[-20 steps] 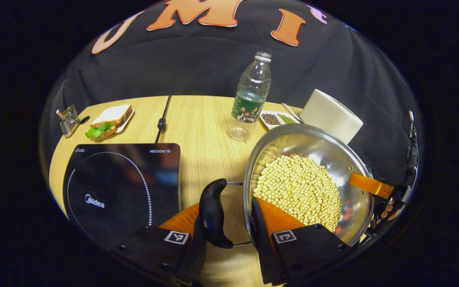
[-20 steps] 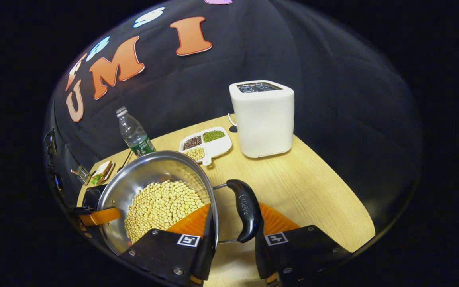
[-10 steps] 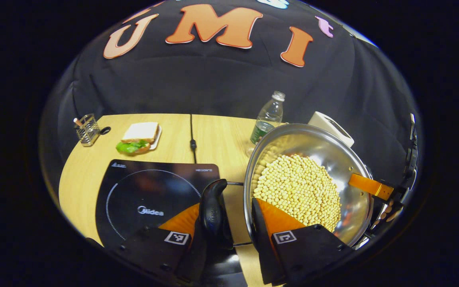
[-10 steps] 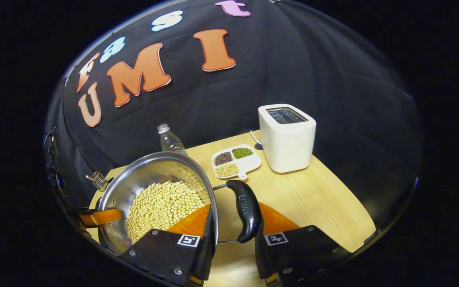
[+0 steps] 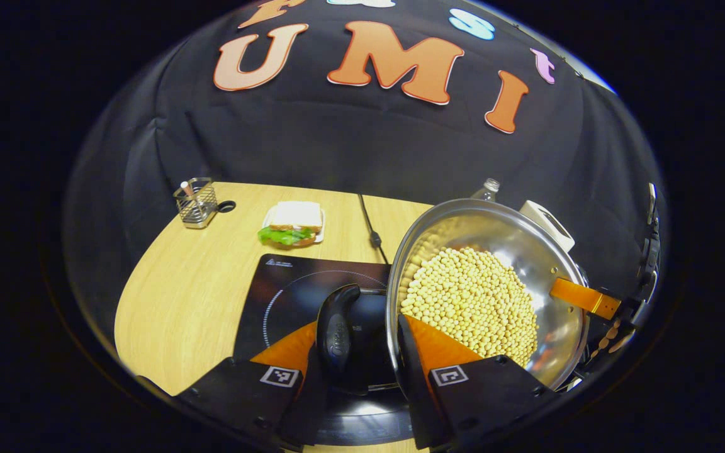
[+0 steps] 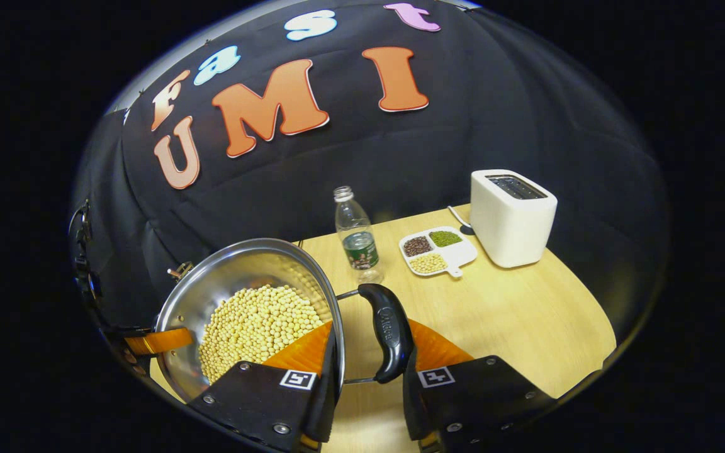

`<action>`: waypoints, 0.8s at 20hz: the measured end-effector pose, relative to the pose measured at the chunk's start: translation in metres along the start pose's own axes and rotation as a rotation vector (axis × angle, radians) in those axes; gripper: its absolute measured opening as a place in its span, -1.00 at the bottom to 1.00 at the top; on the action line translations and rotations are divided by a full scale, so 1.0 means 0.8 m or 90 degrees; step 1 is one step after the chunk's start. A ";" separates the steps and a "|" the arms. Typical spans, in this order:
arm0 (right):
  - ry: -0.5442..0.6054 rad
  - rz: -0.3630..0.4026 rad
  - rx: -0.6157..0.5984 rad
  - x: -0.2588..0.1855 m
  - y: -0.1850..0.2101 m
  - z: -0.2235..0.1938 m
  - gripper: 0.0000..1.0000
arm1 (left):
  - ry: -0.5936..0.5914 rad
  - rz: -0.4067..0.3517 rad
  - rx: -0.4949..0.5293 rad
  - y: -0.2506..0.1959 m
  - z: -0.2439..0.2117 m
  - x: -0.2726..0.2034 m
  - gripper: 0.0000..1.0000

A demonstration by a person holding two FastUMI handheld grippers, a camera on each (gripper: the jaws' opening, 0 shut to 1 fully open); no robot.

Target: First push the handle of the pot to place it horizontally, then grasp the pot with both hands and set it on the induction cooktop.

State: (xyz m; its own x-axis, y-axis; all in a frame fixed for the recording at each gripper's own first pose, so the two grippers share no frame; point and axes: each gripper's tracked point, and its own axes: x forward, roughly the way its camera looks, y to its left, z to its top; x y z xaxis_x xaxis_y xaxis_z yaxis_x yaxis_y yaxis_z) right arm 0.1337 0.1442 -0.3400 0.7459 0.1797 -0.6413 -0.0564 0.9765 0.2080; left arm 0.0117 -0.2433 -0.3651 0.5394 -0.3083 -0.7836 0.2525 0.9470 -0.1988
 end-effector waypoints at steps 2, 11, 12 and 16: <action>0.005 0.008 -0.004 0.004 0.024 -0.008 -0.12 | 0.002 0.010 -0.011 0.026 -0.004 -0.009 0.29; 0.052 0.034 -0.021 0.036 0.106 -0.057 -0.10 | 0.023 0.053 -0.046 0.136 -0.025 -0.009 0.18; 0.058 0.034 -0.023 0.040 0.112 -0.063 -0.11 | 0.025 0.056 -0.048 0.145 -0.027 -0.006 0.18; 0.085 0.029 -0.021 0.056 0.126 -0.086 -0.11 | 0.042 0.061 -0.064 0.168 -0.042 0.012 0.18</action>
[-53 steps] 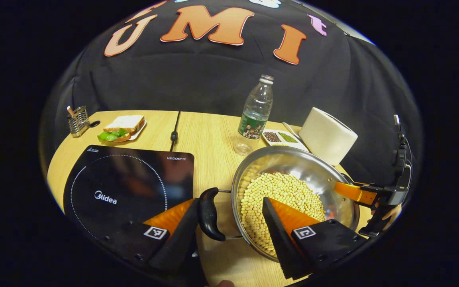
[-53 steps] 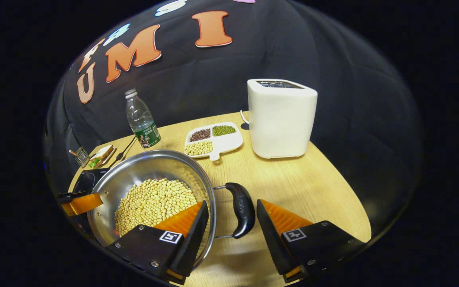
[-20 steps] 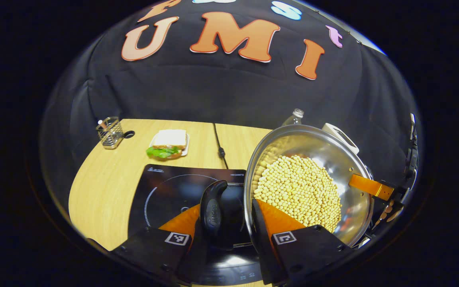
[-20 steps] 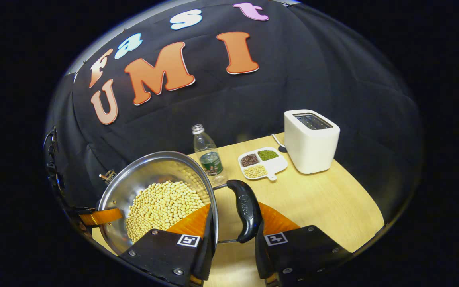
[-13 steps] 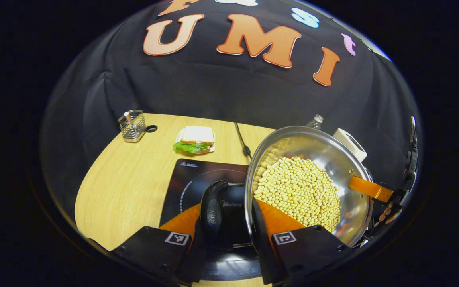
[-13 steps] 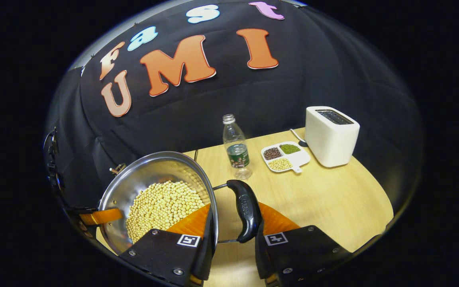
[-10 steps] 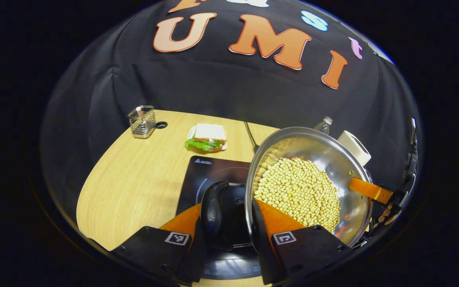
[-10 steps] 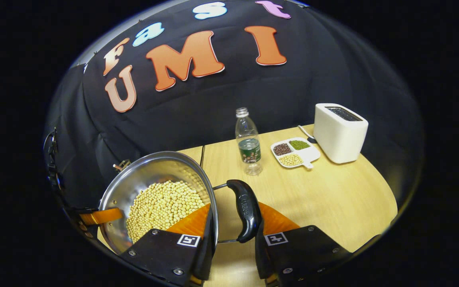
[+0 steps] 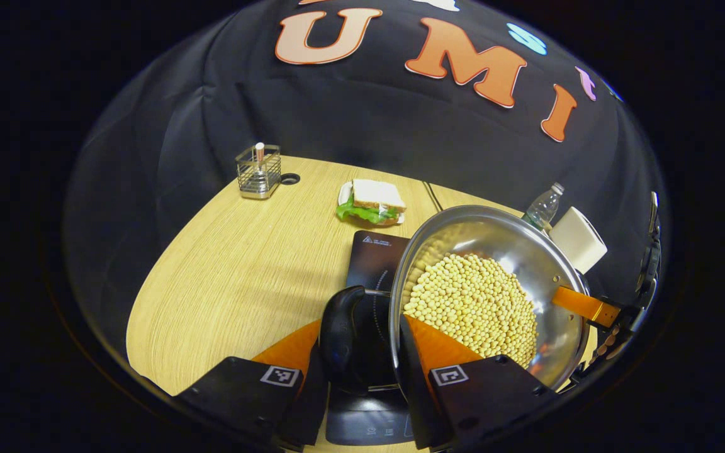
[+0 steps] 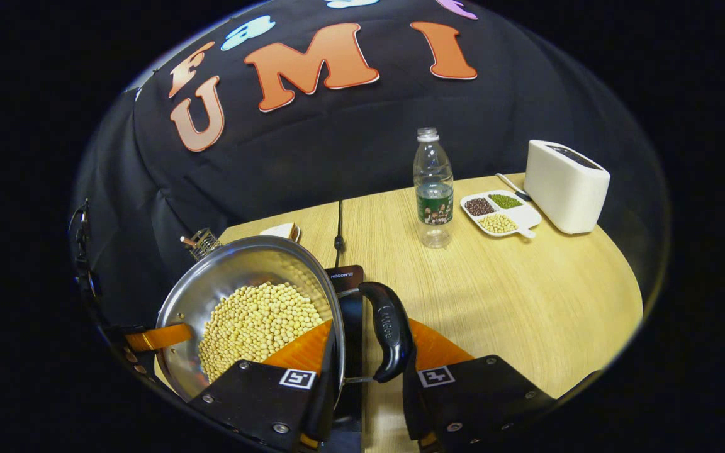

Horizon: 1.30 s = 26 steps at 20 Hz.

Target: First push the handle of the pot to place it horizontally, then grasp the pot with both hands and set it on the induction cooktop.

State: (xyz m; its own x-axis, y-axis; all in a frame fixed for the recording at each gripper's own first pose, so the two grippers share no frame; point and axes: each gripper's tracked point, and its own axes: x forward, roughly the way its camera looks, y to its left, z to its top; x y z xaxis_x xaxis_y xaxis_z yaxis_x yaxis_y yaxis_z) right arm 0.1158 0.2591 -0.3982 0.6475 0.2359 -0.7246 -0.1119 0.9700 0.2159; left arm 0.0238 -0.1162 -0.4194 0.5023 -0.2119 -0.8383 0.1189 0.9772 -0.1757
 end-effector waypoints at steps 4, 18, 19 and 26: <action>0.023 -0.004 0.004 0.012 0.007 -0.012 -0.11 | 0.008 0.003 -0.008 0.008 -0.003 0.011 0.18; -0.048 -0.009 -0.029 -0.024 -0.007 0.040 0.73 | -0.146 0.046 0.055 0.007 0.092 -0.043 1.00; -0.070 -0.011 -0.037 -0.040 -0.010 0.054 0.82 | -0.177 0.044 0.053 0.001 0.110 -0.062 1.00; -0.252 -0.009 -0.079 -0.189 -0.040 0.165 0.89 | -0.429 0.060 0.088 -0.026 0.221 -0.246 0.93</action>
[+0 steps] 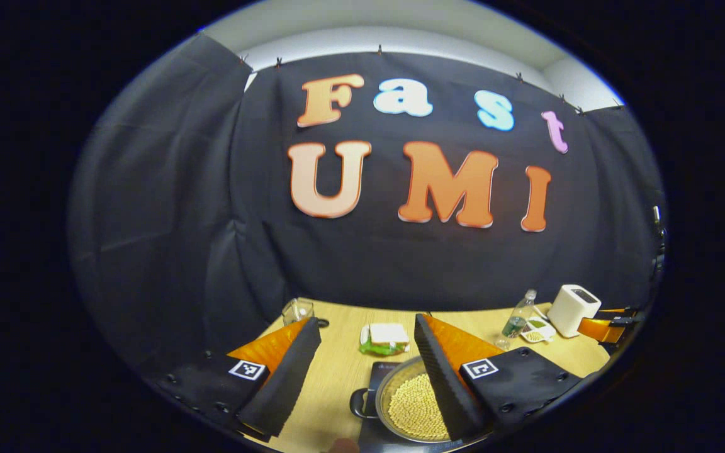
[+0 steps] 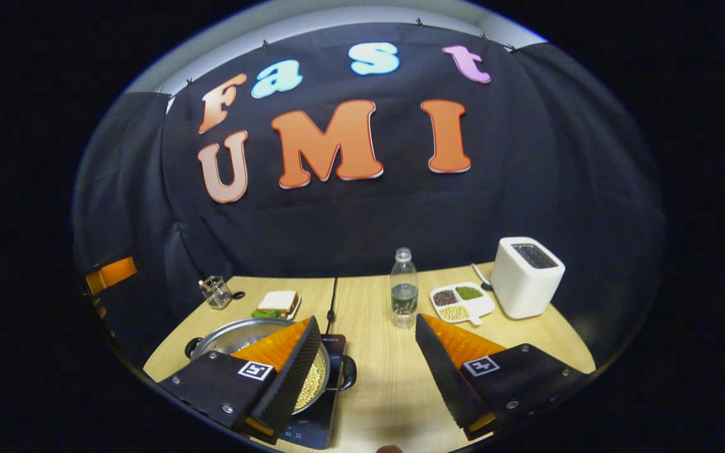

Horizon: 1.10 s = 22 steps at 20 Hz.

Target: First push the handle of the pot to place it horizontally, then grasp the pot with both hands and set it on the induction cooktop.

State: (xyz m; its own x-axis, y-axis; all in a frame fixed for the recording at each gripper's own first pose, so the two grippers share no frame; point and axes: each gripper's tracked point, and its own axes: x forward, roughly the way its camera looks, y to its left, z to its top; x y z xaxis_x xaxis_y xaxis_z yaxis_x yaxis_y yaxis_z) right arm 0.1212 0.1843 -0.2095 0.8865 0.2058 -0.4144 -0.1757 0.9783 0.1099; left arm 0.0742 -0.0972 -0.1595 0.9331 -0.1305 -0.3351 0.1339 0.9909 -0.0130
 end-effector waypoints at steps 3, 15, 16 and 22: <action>-0.065 -0.031 -0.033 -0.047 -0.041 0.053 0.88 | -0.058 0.000 0.008 -0.012 0.055 -0.051 0.93; -0.198 -0.123 -0.074 -0.205 -0.161 0.144 0.88 | -0.193 -0.008 -0.041 0.028 0.189 -0.189 0.94; -0.202 -0.125 -0.074 -0.213 -0.167 0.148 0.88 | -0.191 -0.001 -0.047 0.037 0.189 -0.194 0.97; -0.235 -0.152 -0.065 -0.267 -0.213 0.160 0.88 | -0.214 0.053 -0.035 0.084 0.199 -0.221 0.96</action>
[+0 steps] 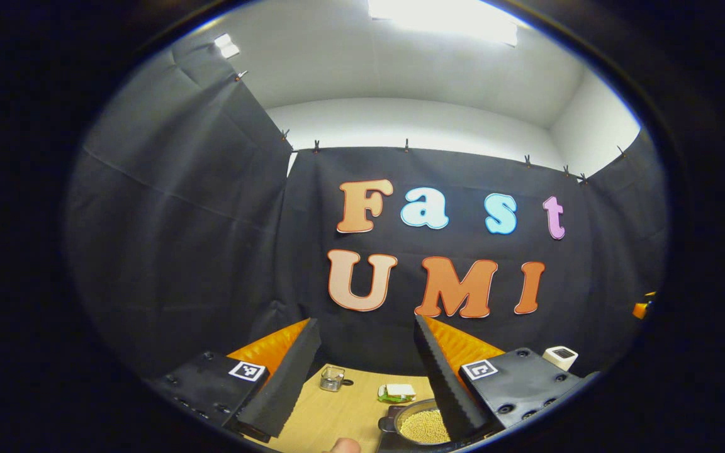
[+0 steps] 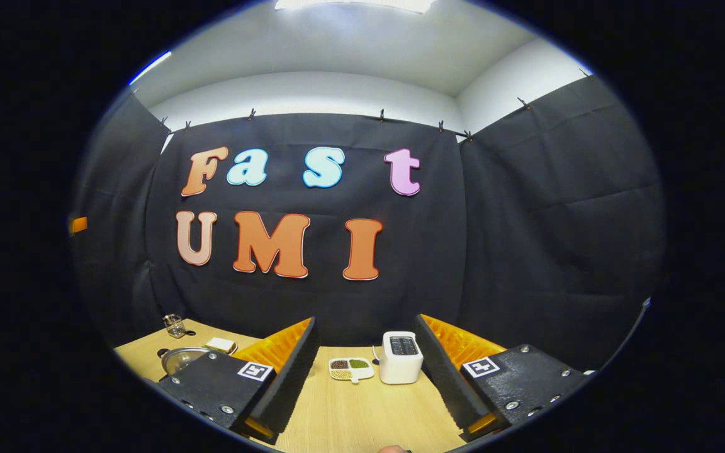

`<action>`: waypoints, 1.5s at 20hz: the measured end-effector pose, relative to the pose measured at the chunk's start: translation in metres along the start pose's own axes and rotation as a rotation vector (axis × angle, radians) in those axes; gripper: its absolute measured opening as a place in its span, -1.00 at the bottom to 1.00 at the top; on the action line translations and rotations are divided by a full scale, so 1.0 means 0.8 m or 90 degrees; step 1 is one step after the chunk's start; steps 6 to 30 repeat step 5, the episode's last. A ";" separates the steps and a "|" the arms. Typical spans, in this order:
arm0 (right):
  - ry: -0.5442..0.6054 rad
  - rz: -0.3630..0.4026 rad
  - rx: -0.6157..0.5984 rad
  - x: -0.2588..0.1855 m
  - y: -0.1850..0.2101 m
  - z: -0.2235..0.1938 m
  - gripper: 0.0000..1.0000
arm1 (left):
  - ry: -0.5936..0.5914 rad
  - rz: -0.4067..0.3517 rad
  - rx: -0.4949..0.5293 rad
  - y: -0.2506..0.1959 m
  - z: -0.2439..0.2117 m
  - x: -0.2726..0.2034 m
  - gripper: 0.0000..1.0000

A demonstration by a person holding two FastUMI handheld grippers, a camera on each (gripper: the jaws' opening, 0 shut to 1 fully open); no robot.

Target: First push the handle of the pot to place it horizontally, then grasp the pot with both hands and set it on the induction cooktop.

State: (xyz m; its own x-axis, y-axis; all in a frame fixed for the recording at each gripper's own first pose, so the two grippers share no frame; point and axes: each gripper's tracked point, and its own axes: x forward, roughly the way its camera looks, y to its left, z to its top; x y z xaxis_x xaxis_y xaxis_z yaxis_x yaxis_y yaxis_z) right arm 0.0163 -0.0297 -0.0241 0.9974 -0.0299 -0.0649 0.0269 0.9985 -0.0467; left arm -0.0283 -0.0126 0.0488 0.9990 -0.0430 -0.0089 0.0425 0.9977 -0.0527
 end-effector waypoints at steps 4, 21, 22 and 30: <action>-0.009 -0.019 -0.002 -0.010 -0.020 0.000 0.88 | -0.002 0.004 -0.006 0.000 0.001 -0.003 0.97; -0.008 -0.019 -0.005 -0.012 -0.021 -0.001 0.88 | 0.002 -0.001 -0.010 -0.002 0.000 -0.004 0.97; -0.008 -0.019 -0.005 -0.012 -0.021 -0.001 0.88 | 0.002 -0.001 -0.010 -0.002 0.000 -0.004 0.97; -0.008 -0.019 -0.005 -0.012 -0.021 -0.001 0.88 | 0.002 -0.001 -0.010 -0.002 0.000 -0.004 0.97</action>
